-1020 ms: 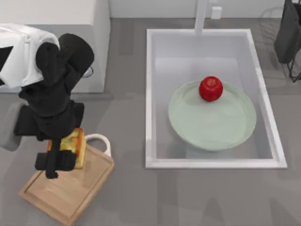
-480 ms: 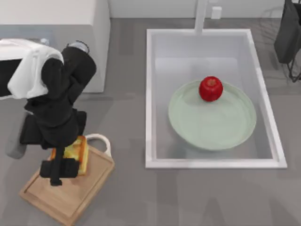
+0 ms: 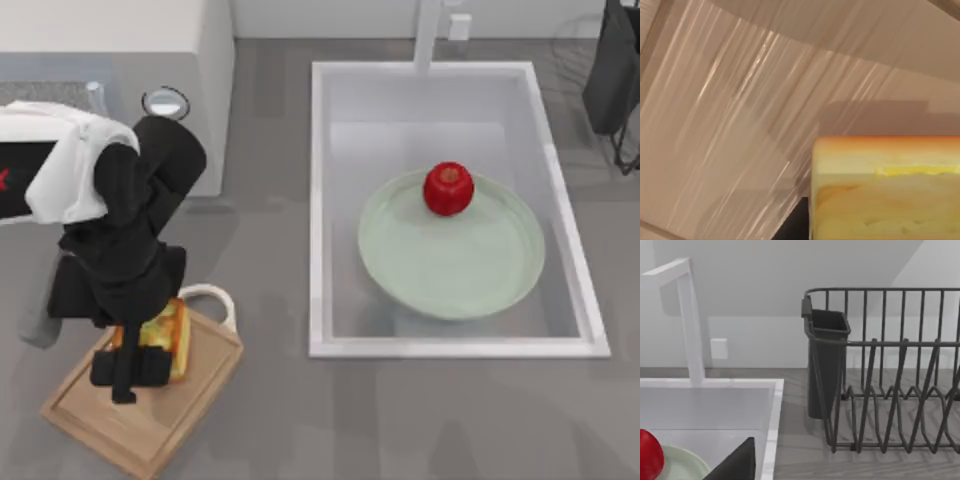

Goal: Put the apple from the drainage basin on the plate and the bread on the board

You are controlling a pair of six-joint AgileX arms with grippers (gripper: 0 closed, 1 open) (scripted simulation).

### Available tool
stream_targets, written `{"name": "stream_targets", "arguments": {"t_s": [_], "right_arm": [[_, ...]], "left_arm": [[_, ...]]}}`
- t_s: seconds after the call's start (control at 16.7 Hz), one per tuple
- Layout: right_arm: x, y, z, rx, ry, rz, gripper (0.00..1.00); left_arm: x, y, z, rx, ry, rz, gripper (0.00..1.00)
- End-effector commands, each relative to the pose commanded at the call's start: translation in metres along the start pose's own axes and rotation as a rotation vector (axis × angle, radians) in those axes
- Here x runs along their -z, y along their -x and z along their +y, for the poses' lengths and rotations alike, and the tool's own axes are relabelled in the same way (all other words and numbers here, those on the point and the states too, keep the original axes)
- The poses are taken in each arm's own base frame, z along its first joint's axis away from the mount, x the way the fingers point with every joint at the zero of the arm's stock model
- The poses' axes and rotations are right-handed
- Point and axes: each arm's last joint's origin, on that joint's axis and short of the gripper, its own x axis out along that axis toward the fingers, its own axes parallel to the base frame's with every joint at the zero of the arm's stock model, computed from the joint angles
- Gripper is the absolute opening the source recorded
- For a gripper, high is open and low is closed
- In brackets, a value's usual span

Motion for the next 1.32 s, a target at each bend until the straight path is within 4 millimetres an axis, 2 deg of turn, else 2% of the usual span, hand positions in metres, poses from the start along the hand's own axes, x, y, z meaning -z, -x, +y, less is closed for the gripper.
{"name": "stream_targets", "arguments": {"t_s": [0.06, 0.84, 1.32], "right_arm": [[0.0, 0.0, 0.0, 0.0, 0.0, 0.0, 1.0], [0.0, 0.0, 0.0, 0.0, 0.0, 0.0, 1.0], [0.0, 0.0, 0.0, 0.0, 0.0, 0.0, 1.0]], "left_arm": [[0.0, 0.0, 0.0, 0.0, 0.0, 0.0, 0.0], [0.0, 0.0, 0.0, 0.0, 0.0, 0.0, 0.98], [0.0, 0.0, 0.0, 0.0, 0.0, 0.0, 1.0]]}}
